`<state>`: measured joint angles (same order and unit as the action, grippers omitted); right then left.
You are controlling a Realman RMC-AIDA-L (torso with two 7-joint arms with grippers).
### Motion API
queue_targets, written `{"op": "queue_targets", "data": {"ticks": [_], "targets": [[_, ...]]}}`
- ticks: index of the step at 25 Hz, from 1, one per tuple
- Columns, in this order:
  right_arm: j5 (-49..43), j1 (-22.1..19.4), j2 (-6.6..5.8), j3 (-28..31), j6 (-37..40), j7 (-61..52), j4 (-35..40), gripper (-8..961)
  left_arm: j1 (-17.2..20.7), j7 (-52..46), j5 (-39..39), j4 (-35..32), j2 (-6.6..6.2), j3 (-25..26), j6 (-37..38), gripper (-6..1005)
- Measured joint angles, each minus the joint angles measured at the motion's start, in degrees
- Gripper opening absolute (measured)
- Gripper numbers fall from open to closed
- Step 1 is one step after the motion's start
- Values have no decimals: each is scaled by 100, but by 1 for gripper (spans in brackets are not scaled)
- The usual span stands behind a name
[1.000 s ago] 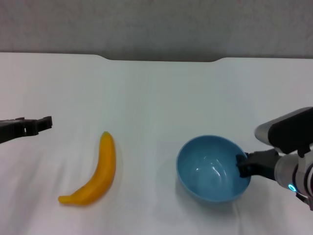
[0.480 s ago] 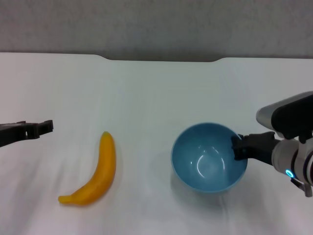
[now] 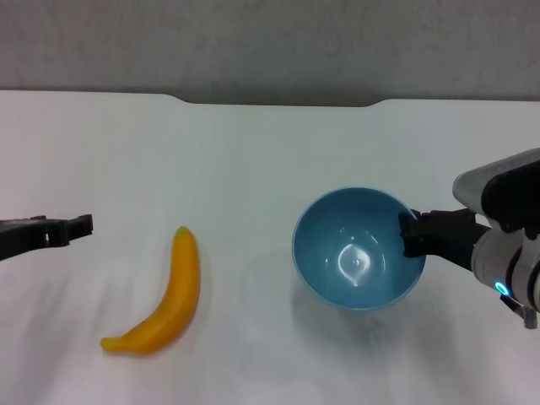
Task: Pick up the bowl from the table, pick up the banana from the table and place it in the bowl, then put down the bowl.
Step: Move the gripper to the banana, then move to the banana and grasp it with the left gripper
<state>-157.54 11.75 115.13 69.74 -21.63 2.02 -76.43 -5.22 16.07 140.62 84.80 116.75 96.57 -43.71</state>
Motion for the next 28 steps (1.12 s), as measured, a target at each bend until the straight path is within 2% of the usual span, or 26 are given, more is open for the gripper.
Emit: {"op": "queue_targets", "data": {"ticks": [13, 18, 22, 28], "targets": [[-40, -147, -9, 40, 362, 12, 9, 44, -74, 63, 0, -149, 3, -71, 25, 725], [-45, -242, -9, 144, 377, 36, -25, 44, -241, 185, 6, -372, -12, -71, -60, 725], [-47, -297, -9, 222, 379, 50, -36, 44, -281, 318, -45, -205, -4, -107, -232, 726], [-57, -305, -14, 238, 379, 52, -17, 44, -198, 352, -115, 41, 3, -642, -149, 731]]}}
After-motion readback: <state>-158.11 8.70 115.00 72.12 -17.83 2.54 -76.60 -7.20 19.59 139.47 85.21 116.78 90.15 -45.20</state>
